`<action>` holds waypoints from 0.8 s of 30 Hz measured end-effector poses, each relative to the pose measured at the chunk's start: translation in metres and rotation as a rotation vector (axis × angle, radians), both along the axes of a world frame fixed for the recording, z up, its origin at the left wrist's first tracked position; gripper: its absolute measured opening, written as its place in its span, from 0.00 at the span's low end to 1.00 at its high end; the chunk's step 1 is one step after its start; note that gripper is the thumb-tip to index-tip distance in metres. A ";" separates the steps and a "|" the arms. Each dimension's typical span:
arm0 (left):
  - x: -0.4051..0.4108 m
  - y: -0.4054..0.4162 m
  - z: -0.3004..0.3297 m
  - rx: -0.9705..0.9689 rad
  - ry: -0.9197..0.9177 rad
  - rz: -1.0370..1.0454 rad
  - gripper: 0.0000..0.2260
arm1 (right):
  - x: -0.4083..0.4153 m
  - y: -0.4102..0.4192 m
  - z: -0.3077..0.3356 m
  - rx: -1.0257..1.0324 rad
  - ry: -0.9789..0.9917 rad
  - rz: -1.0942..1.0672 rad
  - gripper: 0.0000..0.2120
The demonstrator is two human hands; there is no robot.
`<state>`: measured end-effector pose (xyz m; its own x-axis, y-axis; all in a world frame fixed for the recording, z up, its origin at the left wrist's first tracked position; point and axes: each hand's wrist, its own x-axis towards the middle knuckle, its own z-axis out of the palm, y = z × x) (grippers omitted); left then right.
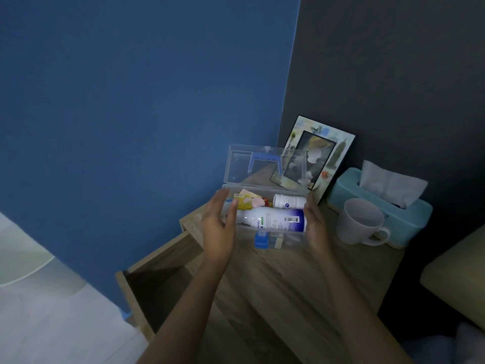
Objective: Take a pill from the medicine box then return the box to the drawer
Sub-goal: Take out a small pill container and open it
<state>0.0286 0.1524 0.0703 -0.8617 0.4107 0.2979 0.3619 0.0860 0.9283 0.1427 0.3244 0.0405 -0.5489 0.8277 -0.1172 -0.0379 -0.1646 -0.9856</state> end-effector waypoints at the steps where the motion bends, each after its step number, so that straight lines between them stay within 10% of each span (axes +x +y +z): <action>1: -0.004 0.008 0.006 -0.035 0.083 -0.001 0.17 | 0.000 -0.001 0.000 0.005 0.001 -0.001 0.24; 9: -0.035 0.065 0.018 -0.516 0.129 -0.156 0.12 | 0.001 -0.001 -0.001 0.012 0.004 0.001 0.24; 24: -0.050 0.083 0.007 -0.537 -0.169 -0.104 0.14 | 0.001 -0.005 0.004 0.002 -0.001 -0.011 0.24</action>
